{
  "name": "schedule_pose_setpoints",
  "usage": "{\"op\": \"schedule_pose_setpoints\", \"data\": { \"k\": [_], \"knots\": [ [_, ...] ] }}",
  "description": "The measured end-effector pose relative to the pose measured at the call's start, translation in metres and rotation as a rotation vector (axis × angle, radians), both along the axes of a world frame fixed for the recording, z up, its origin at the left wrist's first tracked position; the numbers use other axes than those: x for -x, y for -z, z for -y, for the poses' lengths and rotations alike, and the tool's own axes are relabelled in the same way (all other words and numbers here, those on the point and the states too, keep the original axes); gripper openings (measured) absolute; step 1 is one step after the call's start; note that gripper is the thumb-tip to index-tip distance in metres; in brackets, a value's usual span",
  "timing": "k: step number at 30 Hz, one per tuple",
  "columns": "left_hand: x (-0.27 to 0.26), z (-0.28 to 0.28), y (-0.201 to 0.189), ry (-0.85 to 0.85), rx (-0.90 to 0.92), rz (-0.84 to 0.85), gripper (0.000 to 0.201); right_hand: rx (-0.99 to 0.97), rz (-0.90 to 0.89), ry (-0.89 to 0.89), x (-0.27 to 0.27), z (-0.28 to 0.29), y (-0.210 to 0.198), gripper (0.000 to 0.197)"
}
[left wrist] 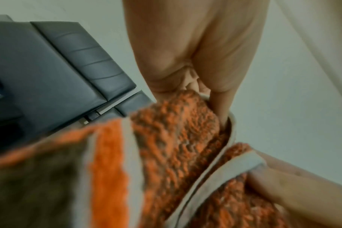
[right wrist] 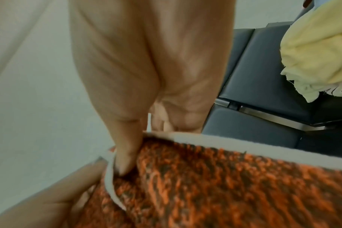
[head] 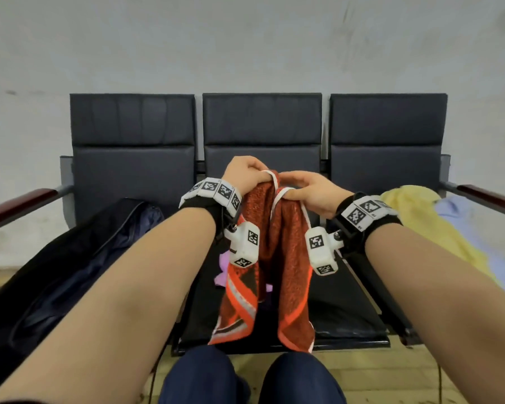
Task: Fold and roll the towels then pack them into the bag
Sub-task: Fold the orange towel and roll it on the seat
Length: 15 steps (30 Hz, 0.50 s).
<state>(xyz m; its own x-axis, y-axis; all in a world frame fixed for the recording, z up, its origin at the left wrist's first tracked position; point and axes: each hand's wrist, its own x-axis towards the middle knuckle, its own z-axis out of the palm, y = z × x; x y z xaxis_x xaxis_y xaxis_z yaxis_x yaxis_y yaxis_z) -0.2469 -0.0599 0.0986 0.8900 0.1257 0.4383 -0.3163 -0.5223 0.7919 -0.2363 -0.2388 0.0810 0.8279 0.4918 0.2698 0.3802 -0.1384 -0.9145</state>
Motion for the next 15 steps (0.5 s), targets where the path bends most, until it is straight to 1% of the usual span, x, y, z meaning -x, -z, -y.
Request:
{"op": "schedule_pose_setpoints", "data": {
  "k": [1,2,5,7,10,12,15],
  "knots": [
    [0.001,-0.001,-0.001,0.037,0.007,0.009,0.017,-0.008,-0.015,-0.004,0.001,-0.005,0.001,0.03],
    [0.002,-0.003,0.0,0.072,0.012,0.014,0.017,-0.018,-0.016,0.031,0.002,-0.009,0.002,0.025],
    [0.003,-0.012,0.001,0.124,0.025,0.009,0.015,-0.074,0.08,0.254,-0.003,-0.016,-0.001,0.016],
    [0.003,-0.021,0.008,0.155,0.028,-0.052,0.016,-0.166,0.106,0.35,-0.008,-0.02,-0.003,0.014],
    [0.003,-0.03,0.025,0.199,-0.019,-0.139,0.015,-0.306,0.12,0.435,-0.017,-0.024,-0.007,0.015],
    [0.006,-0.035,0.037,0.205,-0.055,-0.163,0.015,-0.38,0.101,0.474,-0.019,-0.027,-0.01,0.015],
    [0.006,-0.044,0.052,0.184,-0.007,-0.168,0.015,-0.431,0.065,0.527,-0.024,-0.026,-0.01,0.023]
  ]
}}
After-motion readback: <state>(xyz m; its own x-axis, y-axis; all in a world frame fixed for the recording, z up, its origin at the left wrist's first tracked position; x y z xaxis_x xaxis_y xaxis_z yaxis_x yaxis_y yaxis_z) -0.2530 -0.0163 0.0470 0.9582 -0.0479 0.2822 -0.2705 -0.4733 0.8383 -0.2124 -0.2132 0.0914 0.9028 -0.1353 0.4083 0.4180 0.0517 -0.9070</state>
